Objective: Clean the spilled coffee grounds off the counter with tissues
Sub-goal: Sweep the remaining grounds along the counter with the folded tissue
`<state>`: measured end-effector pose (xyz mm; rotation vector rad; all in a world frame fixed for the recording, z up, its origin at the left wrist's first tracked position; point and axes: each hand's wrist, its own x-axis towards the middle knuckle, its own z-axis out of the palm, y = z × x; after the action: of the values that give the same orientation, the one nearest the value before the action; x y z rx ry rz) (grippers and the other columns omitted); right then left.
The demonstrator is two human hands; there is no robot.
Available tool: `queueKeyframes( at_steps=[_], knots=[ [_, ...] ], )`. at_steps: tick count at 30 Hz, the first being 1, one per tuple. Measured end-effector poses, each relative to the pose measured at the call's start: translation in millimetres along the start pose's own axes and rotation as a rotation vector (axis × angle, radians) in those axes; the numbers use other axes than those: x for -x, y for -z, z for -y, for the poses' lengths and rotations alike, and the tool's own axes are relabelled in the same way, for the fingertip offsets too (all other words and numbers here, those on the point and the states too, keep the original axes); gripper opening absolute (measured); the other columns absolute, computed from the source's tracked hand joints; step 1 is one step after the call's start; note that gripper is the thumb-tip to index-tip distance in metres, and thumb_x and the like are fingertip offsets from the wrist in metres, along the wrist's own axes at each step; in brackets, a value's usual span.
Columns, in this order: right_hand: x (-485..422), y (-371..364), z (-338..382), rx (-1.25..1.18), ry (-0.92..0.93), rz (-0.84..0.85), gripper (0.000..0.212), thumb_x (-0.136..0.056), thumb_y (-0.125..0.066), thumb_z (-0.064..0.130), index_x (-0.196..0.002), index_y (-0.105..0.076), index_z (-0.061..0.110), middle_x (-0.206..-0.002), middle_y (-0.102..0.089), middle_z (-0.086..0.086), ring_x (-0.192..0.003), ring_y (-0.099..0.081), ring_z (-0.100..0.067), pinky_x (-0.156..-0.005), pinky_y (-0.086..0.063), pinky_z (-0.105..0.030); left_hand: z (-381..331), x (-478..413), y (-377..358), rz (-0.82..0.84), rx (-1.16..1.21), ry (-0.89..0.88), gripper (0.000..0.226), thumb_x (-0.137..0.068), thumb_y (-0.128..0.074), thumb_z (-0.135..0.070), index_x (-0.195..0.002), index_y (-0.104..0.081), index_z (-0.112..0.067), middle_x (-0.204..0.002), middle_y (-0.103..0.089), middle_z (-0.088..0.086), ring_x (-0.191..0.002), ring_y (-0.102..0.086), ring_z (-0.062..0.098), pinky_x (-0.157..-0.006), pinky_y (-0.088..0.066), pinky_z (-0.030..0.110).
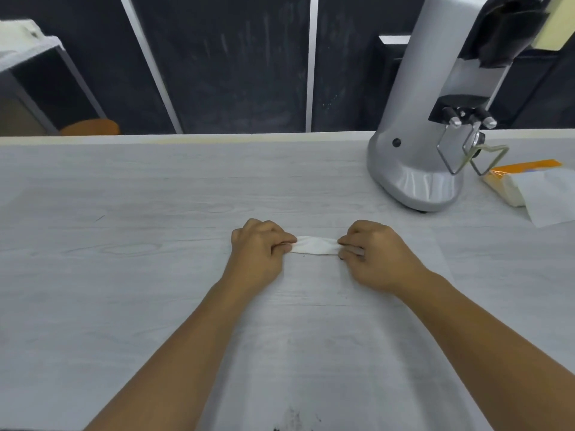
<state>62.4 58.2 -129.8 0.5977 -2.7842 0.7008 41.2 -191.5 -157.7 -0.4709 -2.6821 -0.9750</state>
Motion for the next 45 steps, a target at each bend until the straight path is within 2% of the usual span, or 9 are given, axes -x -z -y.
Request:
queueKeyframes(
  at_steps=[3,6,11,18,23,28,35,45],
  knots=[
    [-5,3,-3,-0.016,-0.003,0.021,0.014,-0.087,-0.067,0.025,-0.087,-0.077,0.015,-0.084,-0.063,0.002,-0.076,-0.060,-0.014,-0.067,-0.053,-0.033,3,0,0,0.008,-0.012,-0.013,0.018,-0.086,-0.075,-0.020,-0.098,-0.078,-0.033,-0.095,-0.064,-0.021,-0.103,-0.051,0.011,-0.097,-0.024,0.033],
    [-8,6,-8,-0.046,-0.018,0.028,0.012,-0.087,-0.070,0.022,-0.092,-0.079,0.017,-0.086,-0.064,0.005,-0.075,-0.060,-0.011,-0.068,-0.053,-0.031,5,-3,5,0.047,-0.023,-0.017,0.020,-0.086,-0.074,-0.024,-0.101,-0.077,-0.038,-0.094,-0.060,-0.026,-0.105,-0.048,0.007,-0.099,-0.020,0.027],
    [-16,10,-19,-0.097,-0.073,0.073,0.016,-0.083,-0.075,0.020,-0.098,-0.078,0.017,-0.090,-0.065,0.011,-0.076,-0.058,-0.001,-0.074,-0.047,-0.015,5,-14,13,0.130,-0.008,0.026,0.022,-0.084,-0.076,-0.032,-0.103,-0.075,-0.042,-0.096,-0.054,-0.030,-0.107,-0.030,-0.018,-0.102,-0.020,0.027],
    [-16,12,-27,-0.125,-0.068,0.127,0.021,-0.080,-0.078,0.021,-0.101,-0.078,0.020,-0.090,-0.062,0.016,-0.078,-0.061,-0.003,-0.074,-0.050,-0.021,10,-21,15,0.155,0.006,0.008,0.020,-0.082,-0.076,-0.043,-0.102,-0.075,-0.045,-0.098,-0.055,-0.024,-0.109,-0.033,-0.006,-0.102,-0.022,0.030],
    [-14,9,-28,-0.092,-0.049,0.106,0.021,-0.080,-0.078,0.020,-0.101,-0.078,0.018,-0.092,-0.064,0.014,-0.080,-0.063,-0.007,-0.076,-0.053,-0.026,9,-29,11,0.136,-0.032,-0.035,0.019,-0.083,-0.075,-0.042,-0.102,-0.075,-0.045,-0.091,-0.056,-0.025,-0.099,-0.040,0.002,-0.100,-0.023,0.031],
    [-12,7,-28,-0.139,-0.100,0.066,0.019,-0.079,-0.080,0.019,-0.098,-0.079,0.020,-0.090,-0.064,0.014,-0.080,-0.062,-0.005,-0.076,-0.050,-0.019,11,-27,11,0.101,-0.111,-0.052,0.018,-0.080,-0.073,-0.050,-0.098,-0.073,-0.051,-0.091,-0.055,-0.020,-0.100,-0.039,0.008,-0.090,-0.017,0.029],
    [0,7,-19,-0.135,-0.089,0.034,0.014,-0.079,-0.080,0.017,-0.093,-0.080,0.019,-0.085,-0.062,0.013,-0.070,-0.061,-0.008,-0.067,-0.048,-0.016,2,-15,16,0.119,-0.125,0.024,0.016,-0.080,-0.070,-0.057,-0.095,-0.071,-0.056,-0.095,-0.048,-0.016,-0.101,-0.032,0.007,-0.088,-0.010,0.017],
    [61,4,28,-0.147,-0.054,0.023,0.010,-0.080,-0.078,0.015,-0.090,-0.079,0.015,-0.083,-0.061,0.010,-0.065,-0.057,-0.007,-0.064,-0.048,-0.020,-15,56,43,0.188,-0.139,0.059,0.019,-0.083,-0.065,-0.059,-0.101,-0.069,-0.058,-0.093,-0.045,-0.017,-0.100,-0.032,0.006,-0.094,-0.017,0.027]
  ],
)
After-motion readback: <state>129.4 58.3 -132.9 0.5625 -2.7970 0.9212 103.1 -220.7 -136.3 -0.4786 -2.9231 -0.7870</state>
